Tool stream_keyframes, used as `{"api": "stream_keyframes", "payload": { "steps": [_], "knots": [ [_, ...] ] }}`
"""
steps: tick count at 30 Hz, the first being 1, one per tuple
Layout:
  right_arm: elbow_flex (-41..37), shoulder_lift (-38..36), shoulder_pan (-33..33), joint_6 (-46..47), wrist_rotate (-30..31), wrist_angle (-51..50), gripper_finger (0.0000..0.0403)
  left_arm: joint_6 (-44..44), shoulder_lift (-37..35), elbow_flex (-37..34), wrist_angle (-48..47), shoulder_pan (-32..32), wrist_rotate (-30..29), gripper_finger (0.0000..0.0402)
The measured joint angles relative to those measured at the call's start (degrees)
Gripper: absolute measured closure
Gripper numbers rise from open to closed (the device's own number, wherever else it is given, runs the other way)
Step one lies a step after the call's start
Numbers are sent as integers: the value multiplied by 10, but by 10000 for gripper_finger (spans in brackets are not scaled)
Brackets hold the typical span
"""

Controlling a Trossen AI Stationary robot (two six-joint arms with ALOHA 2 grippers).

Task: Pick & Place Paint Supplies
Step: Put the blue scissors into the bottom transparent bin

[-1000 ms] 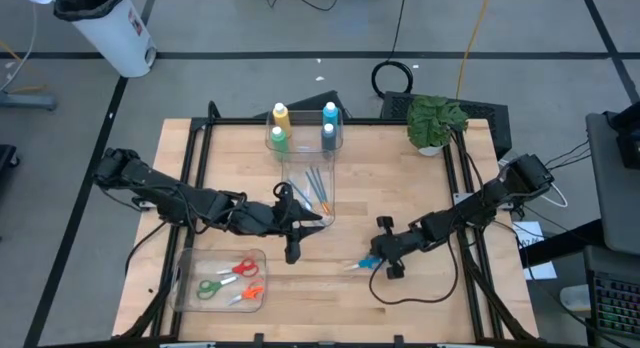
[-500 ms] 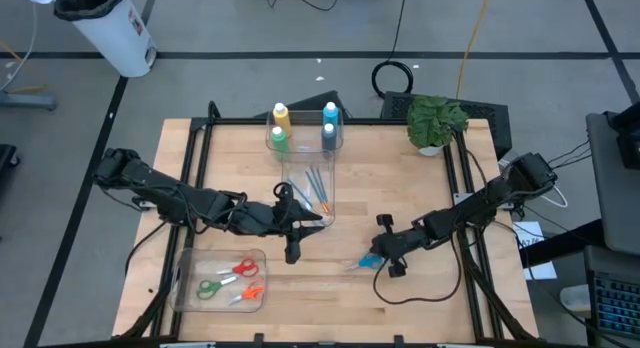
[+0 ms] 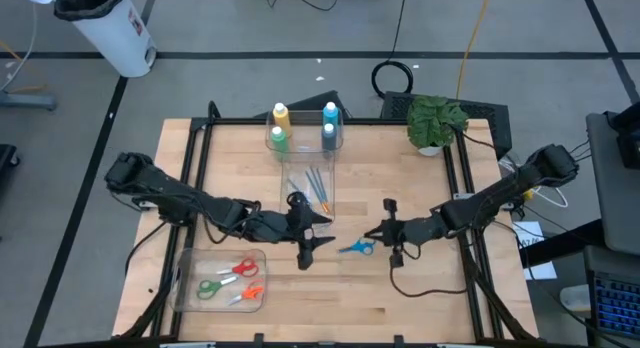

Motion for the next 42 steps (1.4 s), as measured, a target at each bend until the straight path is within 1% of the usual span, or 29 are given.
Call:
{"api": "stream_keyframes", "payload": {
  "steps": [2,6,9,12,19,23,28,33,38,42],
  "knots": [
    [0,-16,0,-9,42,2,402,19,12,0,7,4,-1,151],
    [0,-38,2,-20,159,4,403,22,34,0,21,14,-1,108],
    [0,-43,5,-33,243,9,403,12,48,0,34,22,-2,93],
    [0,-43,8,-54,287,32,403,8,59,0,52,30,-4,90],
    [1,-43,21,-114,294,105,403,-3,62,0,85,52,-6,107],
    [1,-43,23,-140,294,133,403,-4,62,0,120,61,-6,120],
    [1,-43,23,-153,296,140,403,-5,62,0,139,71,-5,131],
    [1,-43,23,-161,324,145,403,-10,62,0,146,77,0,146],
    [1,-43,23,-161,323,145,403,-19,62,0,148,78,0,181],
    [1,-43,23,-161,323,145,403,-21,62,0,149,77,0,228]
  ]
}}
